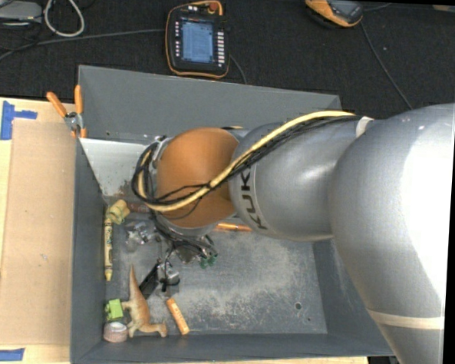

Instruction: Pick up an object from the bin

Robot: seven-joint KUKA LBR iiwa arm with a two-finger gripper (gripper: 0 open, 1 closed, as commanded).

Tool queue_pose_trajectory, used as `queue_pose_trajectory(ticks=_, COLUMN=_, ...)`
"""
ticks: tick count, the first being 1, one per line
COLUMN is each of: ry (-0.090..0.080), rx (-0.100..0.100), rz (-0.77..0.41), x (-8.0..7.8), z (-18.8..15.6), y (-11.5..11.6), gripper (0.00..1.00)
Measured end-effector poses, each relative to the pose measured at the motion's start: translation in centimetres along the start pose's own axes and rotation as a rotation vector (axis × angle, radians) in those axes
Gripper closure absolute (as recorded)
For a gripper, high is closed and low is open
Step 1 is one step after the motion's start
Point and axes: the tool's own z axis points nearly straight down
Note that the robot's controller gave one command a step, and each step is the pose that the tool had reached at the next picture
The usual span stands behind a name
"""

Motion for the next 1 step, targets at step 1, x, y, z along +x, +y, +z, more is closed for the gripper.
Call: queue_pose_trajectory(ticks=1, ry=-0.011, rx=0.005, rz=-0.348, x=0.29, z=3.07, y=1.58, gripper=0.00)
